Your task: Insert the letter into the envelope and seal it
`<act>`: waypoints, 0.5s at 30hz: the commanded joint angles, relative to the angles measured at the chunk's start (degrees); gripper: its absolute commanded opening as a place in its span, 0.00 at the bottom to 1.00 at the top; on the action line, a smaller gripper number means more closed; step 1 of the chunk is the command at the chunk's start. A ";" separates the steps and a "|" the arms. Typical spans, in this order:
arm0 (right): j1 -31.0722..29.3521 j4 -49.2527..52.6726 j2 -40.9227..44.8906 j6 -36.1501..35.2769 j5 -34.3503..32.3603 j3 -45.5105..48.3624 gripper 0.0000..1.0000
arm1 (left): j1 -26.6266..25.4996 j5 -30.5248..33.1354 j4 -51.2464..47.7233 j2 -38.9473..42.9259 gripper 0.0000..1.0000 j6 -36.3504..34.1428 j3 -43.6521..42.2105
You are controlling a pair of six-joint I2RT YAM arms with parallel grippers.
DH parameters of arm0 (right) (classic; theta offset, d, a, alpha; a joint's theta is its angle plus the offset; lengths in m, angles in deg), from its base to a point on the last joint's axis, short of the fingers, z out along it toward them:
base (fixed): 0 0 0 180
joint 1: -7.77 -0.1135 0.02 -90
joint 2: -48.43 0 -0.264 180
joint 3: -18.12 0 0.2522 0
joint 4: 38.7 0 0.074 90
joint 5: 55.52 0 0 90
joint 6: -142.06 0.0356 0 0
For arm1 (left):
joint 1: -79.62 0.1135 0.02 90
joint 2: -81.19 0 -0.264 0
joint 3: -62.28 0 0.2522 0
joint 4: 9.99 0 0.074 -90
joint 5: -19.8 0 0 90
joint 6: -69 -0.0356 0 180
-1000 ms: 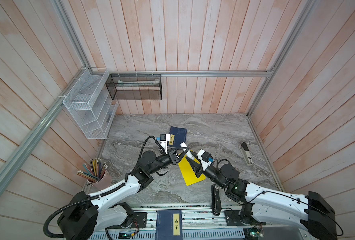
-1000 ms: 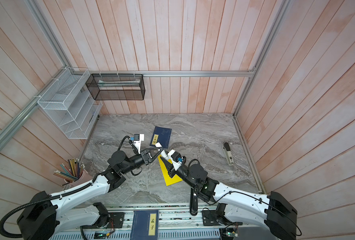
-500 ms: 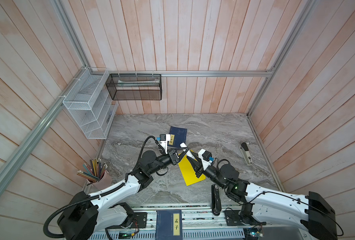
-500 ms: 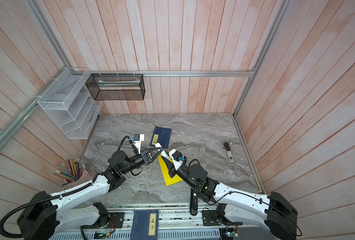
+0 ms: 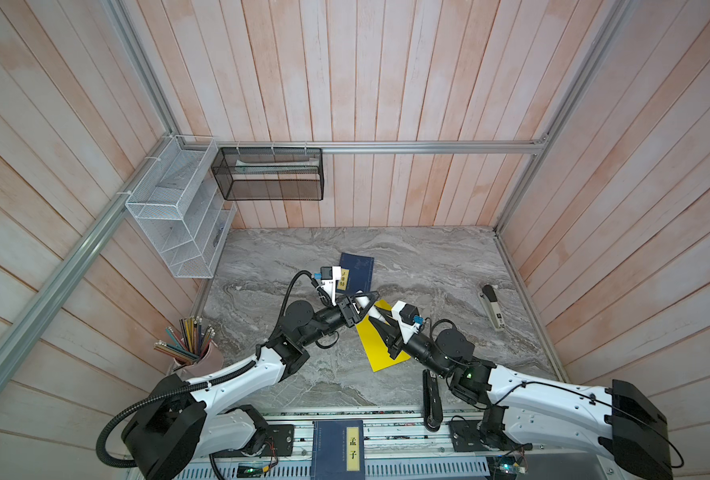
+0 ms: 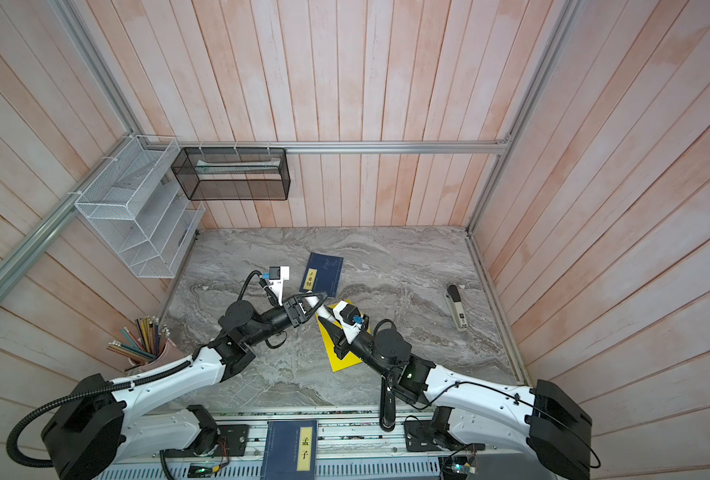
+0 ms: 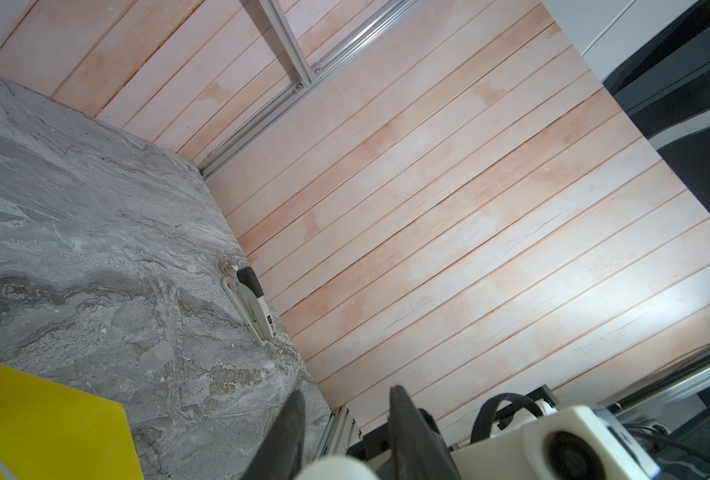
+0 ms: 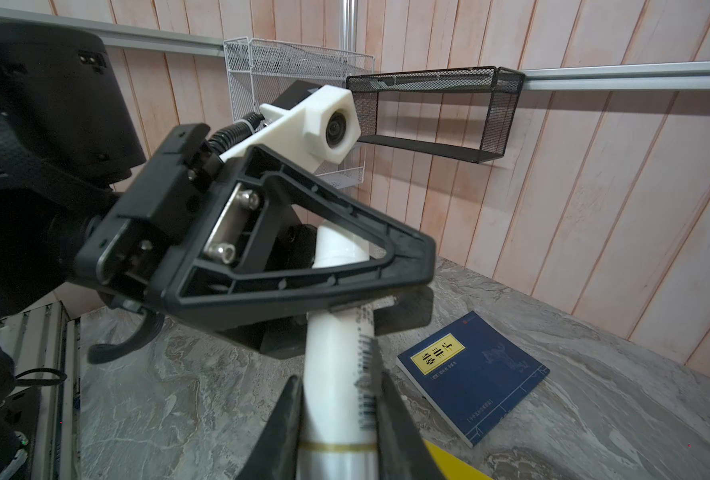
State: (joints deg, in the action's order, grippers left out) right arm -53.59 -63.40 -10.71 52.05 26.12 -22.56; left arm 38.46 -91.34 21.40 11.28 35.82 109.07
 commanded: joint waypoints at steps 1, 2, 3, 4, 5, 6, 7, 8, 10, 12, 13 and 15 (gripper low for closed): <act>-0.22 -2.23 -0.83 0.09 0.66 -0.14 0.20 | -0.57 -0.34 4.00 -0.56 0.39 0.16 -0.61; -0.18 -2.54 -0.85 0.18 0.30 -0.21 0.20 | -0.58 -0.22 3.92 -0.50 0.39 0.08 -0.67; -0.24 -2.91 -0.98 0.36 -0.30 -0.19 0.20 | -0.67 -0.14 4.04 -0.49 0.39 0.09 -0.89; -0.11 -3.42 -1.06 0.67 -1.05 -0.20 0.20 | -0.73 -0.04 4.14 -0.46 0.40 0.11 -1.07; -0.16 -3.78 -1.16 1.00 -1.77 -0.18 0.20 | -0.76 0.01 4.34 -0.41 0.42 0.11 -1.25; -0.07 -4.20 -1.33 1.28 -2.56 -0.27 0.20 | -0.83 0.03 4.41 -0.37 0.43 0.12 -1.30; 0.06 -4.57 -1.50 1.56 -3.25 -0.28 0.20 | -0.92 0.21 4.42 -0.34 0.45 0.13 -1.44; 0.10 -4.99 -1.58 1.74 -3.84 -0.38 0.20 | -1.00 0.23 4.42 -0.29 0.45 0.07 -1.52; 0.27 -5.91 -1.99 2.23 -5.32 -0.54 0.20 | -1.14 0.57 4.42 -0.10 0.48 -0.03 -1.63; 0.61 -6.43 -2.21 2.44 -6.03 -1.01 0.20 | -1.28 0.82 4.32 -0.09 0.51 -0.13 -1.78; 0.71 -6.73 -2.34 2.39 -6.38 -1.14 0.21 | -1.34 0.84 4.33 -0.06 0.51 -0.18 -1.91; 0.81 -7.07 -2.55 2.33 -6.55 -1.59 0.21 | -1.34 0.93 4.40 -0.05 0.49 -0.21 -2.03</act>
State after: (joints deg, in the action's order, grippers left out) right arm -53.27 -67.62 -12.87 53.60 22.23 -22.58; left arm 37.45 -90.71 23.80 11.21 36.25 107.96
